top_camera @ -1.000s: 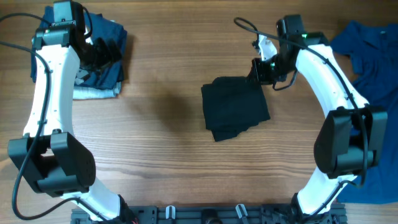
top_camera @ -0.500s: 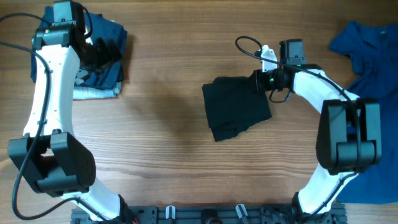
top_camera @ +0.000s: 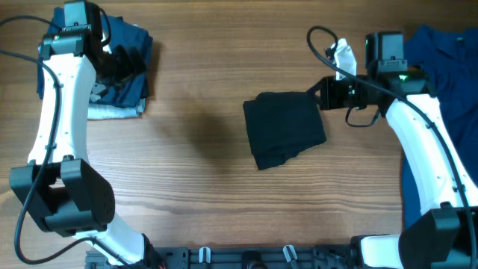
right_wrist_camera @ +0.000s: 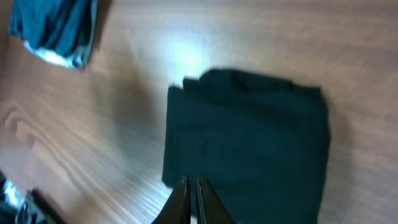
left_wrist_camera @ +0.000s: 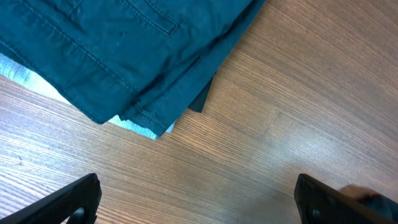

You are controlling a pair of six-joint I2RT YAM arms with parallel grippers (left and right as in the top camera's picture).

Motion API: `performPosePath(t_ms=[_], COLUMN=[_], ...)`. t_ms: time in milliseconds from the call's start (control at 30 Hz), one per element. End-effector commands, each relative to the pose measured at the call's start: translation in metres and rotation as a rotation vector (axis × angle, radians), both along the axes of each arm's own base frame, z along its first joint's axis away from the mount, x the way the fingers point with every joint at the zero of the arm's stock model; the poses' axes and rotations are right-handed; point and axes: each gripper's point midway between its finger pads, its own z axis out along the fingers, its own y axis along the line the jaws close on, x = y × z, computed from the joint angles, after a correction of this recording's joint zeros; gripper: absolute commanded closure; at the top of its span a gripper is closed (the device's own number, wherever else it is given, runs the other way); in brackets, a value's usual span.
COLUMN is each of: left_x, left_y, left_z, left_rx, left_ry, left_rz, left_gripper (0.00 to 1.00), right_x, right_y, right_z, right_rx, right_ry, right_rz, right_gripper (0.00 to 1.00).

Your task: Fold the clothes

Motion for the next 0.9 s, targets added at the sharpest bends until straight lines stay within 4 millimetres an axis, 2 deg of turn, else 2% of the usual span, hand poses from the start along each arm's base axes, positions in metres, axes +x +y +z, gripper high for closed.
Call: performPosePath(t_ms=[0,100,200,267,367,400,500,600,667,733,800,867], left_x=[0.001,0.001,0.001,0.001,0.001,0.001,0.001,0.001,0.001,0.001,0.001,0.001], left_y=[0.004,0.004,0.004,0.004,0.004,0.004,0.004,0.004,0.004,0.004,0.004,0.004], left_z=[0.012,0.012,0.012,0.012,0.012,0.012,0.012,0.012,0.012,0.012,0.012,0.012], left_rx=[0.01,0.011,0.011,0.01,0.011,0.01,0.01,0.011,0.01,0.011,0.01,0.011], left_ry=[-0.033,-0.034,-0.034,-0.033,-0.034,-0.033,-0.033,-0.034,-0.033,-0.034,-0.034,-0.034], left_rz=[0.006,0.006,0.006,0.006,0.006,0.006,0.006,0.006,0.007,0.006,0.007,0.006], left_gripper=[0.0,0.0,0.0,0.0,0.0,0.0,0.0,0.0,0.0,0.0,0.0,0.0], right_x=[-0.033,-0.058,-0.066,-0.072,-0.081,-0.08,-0.055,-0.014,0.007,0.017,0.019,0.019], right_y=[0.004,0.003,0.002,-0.005,-0.021,-0.019,-0.009,0.01,0.011,0.011,0.012,0.012], right_z=[-0.051,-0.103,-0.144,-0.171,-0.19,-0.187,-0.143,-0.055,-0.031,-0.033,-0.054,-0.085], right_rx=[0.01,0.019,0.052,0.051,-0.04,-0.03,0.014,0.118,0.129,0.131,0.121,0.102], right_ry=[0.109,0.175,0.169,0.224,0.281,0.276,0.204,0.02,-0.082,-0.111,-0.067,-0.008], right_rz=[0.08,0.046,-0.054,-0.182,-0.23,-0.219,-0.158,-0.058,-0.052,-0.051,-0.047,-0.022], right_gripper=[0.96,0.95,0.95,0.95,0.96,0.96,0.96,0.96,0.96,0.96,0.96,0.96])
